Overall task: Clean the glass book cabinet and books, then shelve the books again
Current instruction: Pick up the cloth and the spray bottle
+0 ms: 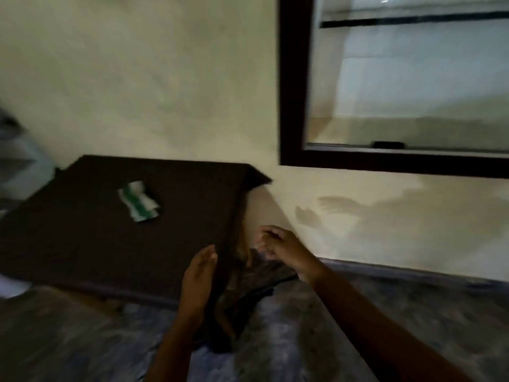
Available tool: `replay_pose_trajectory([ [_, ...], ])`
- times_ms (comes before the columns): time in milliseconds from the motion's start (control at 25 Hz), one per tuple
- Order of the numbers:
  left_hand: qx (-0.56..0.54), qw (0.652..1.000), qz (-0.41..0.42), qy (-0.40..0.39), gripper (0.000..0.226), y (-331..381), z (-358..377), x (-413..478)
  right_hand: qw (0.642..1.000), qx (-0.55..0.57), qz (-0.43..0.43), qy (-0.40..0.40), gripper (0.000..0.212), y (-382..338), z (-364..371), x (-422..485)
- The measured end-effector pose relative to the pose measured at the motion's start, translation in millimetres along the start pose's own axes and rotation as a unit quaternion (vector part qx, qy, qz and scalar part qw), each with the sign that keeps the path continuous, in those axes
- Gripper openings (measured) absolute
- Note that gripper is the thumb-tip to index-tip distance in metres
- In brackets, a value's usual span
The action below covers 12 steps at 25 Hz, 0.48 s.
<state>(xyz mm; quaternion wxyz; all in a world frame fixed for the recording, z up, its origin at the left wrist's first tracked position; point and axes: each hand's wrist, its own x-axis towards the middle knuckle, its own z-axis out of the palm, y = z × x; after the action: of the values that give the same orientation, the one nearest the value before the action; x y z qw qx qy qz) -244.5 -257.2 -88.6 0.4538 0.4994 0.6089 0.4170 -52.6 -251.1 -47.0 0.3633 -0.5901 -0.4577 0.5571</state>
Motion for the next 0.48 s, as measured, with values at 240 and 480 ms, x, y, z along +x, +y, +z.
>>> replay_pose_trajectory([
  [240, -0.149, 0.960, -0.131, 0.198, 0.030, -37.6, -127.5, 34.2, 0.981, 0.045, 0.178, -0.061, 0.062, -72.7, 172.7, 138.7],
  [480, -0.179, 0.936, -0.184, 0.241, 0.028, -50.1, -172.8, 61.2, 0.974, -0.177, 0.133, 0.051, 0.085, -80.7, 273.1, 252.8],
])
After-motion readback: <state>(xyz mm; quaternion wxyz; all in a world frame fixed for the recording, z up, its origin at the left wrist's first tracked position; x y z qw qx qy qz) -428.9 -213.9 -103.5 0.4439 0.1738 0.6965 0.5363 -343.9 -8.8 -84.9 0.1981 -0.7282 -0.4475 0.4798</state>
